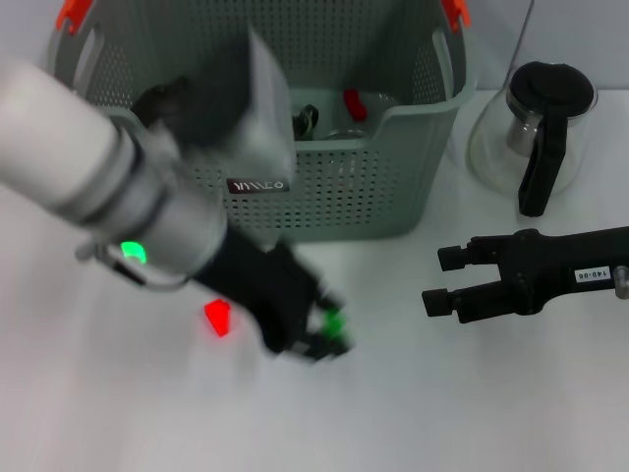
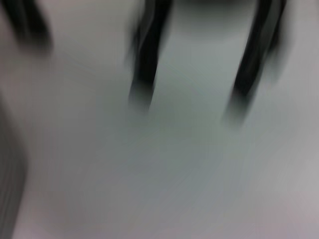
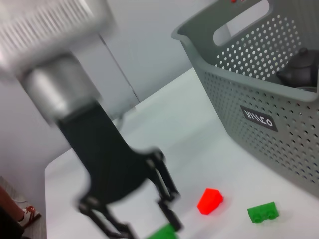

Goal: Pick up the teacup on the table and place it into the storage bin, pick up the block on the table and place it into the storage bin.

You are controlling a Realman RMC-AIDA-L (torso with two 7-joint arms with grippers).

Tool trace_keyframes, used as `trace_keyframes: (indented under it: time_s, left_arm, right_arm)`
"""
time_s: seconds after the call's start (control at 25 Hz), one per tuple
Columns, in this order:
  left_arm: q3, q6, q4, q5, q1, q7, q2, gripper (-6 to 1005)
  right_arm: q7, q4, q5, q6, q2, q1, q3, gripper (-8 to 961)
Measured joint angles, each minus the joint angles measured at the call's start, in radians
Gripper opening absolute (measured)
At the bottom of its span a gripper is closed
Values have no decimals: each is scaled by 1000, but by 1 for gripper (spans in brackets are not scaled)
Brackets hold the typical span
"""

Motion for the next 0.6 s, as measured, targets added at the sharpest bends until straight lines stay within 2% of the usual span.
trace_keyframes:
  time_s: [0.12,0.16,0.28,0.32,0.48,0.6]
  left_arm:
    - [-178,55,78,-192,-22,-63,4,421]
    - [-262,46,95,-241,-43,-88,7,423]
    - [-392,-33,83,-250,-101,-118,22,429]
    - [-416,-95,45,-227,-134,-138,43,431]
    - [-407,-291,-117,-138,-215,-194,99,438]
    - [-405,-424,-242,-72,-269,-215,113,444]
  right_arm:
    - [3,0,0,-1,-1,-2,0,947]
    - [3,0,0,-1,-1,-2,0,947]
    - [0,8,0,-1,0,-3,0,947]
    - [0,10,0,-1,0,-3,-1,947]
    - [-1,11,0,0,1,-1,-5,946]
    - [-1,11,0,-1,2,1,-7,946]
